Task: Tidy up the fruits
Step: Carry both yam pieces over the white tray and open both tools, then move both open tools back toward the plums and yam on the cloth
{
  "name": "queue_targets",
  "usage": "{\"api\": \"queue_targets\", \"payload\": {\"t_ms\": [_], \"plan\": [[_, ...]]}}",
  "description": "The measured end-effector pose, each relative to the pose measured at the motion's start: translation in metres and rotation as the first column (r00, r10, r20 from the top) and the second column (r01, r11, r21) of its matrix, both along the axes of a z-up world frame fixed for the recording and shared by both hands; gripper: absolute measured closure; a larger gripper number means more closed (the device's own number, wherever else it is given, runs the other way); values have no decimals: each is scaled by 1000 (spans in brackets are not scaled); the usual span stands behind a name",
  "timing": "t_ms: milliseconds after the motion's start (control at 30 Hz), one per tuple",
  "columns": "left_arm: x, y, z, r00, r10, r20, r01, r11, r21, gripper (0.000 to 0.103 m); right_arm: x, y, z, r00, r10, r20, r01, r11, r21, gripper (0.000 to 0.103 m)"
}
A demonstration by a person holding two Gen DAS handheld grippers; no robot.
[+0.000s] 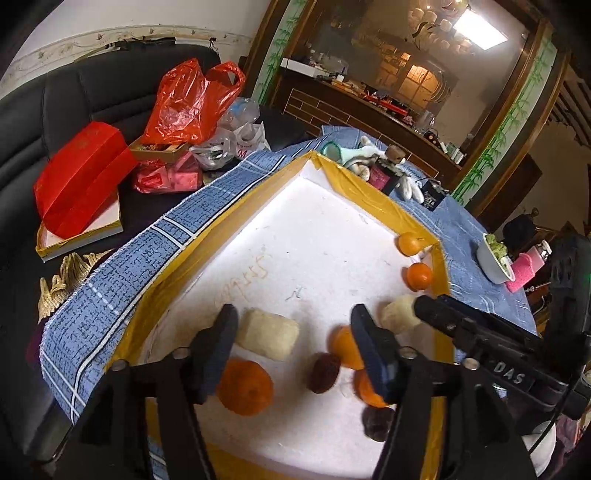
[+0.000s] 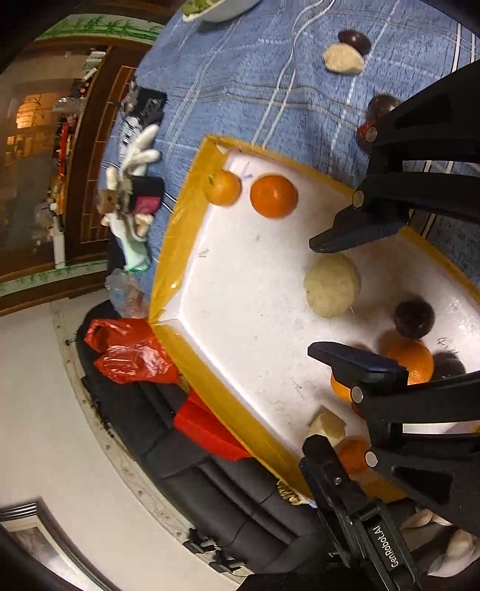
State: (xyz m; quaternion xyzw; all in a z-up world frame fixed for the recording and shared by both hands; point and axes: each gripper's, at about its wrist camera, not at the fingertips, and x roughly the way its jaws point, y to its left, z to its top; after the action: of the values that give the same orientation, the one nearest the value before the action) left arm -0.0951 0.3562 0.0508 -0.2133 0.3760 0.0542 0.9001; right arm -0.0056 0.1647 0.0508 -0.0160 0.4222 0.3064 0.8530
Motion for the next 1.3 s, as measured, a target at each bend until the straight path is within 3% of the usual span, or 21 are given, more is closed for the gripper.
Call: {"api": "queue_targets", "payload": {"t_ms": [200,467,800,1033,1300], "plan": [[-14,-15,18,999,14,33,-15,1000,14,22,-17,-53,21,994,-103,43,100,993,62,39],[-28,-73,37,991,-118,59,115,992,54,21,-40,-148,16,962,-270,27,268,961,71,38],[-53,-166,55,952,-300,69,277,933,229,21,-81,-228,0,923,-385,-21,386,918,97,37],[-69,-207,59,943,-327,59,282,880,382,21,-101,-250,-5,909,-414,-39,416,899,139,36],[-76,-220,57,944,-329,32,285,859,425,21,-110,-264,-9,894,-443,-58,447,880,162,36]]}}
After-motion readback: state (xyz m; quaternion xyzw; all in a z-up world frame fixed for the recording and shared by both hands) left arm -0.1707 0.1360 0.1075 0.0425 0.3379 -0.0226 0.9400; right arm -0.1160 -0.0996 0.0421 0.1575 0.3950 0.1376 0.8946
